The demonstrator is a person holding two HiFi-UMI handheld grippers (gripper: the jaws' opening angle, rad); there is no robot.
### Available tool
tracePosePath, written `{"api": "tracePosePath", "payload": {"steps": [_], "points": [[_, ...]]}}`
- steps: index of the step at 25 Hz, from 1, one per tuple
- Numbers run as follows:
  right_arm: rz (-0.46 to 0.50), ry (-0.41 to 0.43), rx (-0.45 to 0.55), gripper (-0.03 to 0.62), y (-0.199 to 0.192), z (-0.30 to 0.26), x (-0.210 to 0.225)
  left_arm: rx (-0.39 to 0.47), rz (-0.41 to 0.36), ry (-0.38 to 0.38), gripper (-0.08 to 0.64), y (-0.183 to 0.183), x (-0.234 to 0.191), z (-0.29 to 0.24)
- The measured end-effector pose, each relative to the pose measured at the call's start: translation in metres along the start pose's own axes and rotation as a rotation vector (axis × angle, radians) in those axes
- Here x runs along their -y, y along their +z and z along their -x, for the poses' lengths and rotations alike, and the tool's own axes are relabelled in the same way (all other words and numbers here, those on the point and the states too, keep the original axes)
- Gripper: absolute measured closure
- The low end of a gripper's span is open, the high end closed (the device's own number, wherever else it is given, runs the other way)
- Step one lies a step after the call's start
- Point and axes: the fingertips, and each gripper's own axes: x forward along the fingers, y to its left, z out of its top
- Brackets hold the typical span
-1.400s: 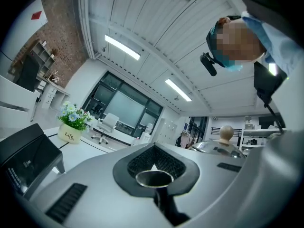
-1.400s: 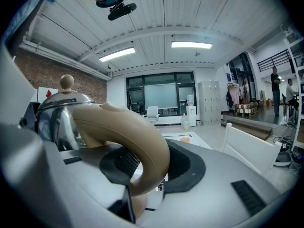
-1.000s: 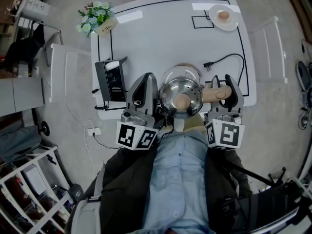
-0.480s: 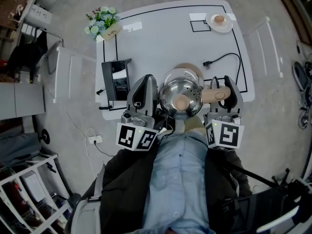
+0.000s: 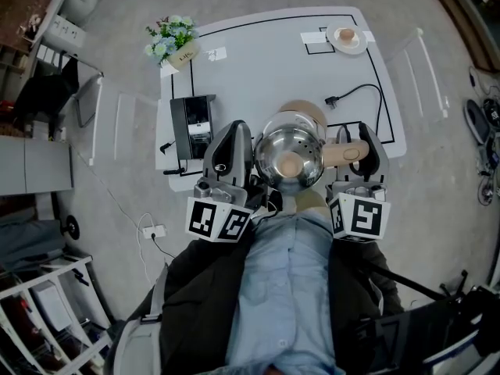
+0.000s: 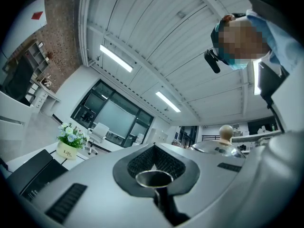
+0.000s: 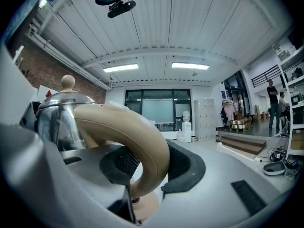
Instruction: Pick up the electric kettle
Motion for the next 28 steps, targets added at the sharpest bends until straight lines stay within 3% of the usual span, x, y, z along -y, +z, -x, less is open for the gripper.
{"api": "tracePosePath", "payload": {"steps": [28], "points": [[0.005, -0.022, 0.047, 0.456, 0.014, 0.007, -0.001, 0.024, -0.014, -0.034, 0.557, 0.011, 0.007, 0.001]]}}
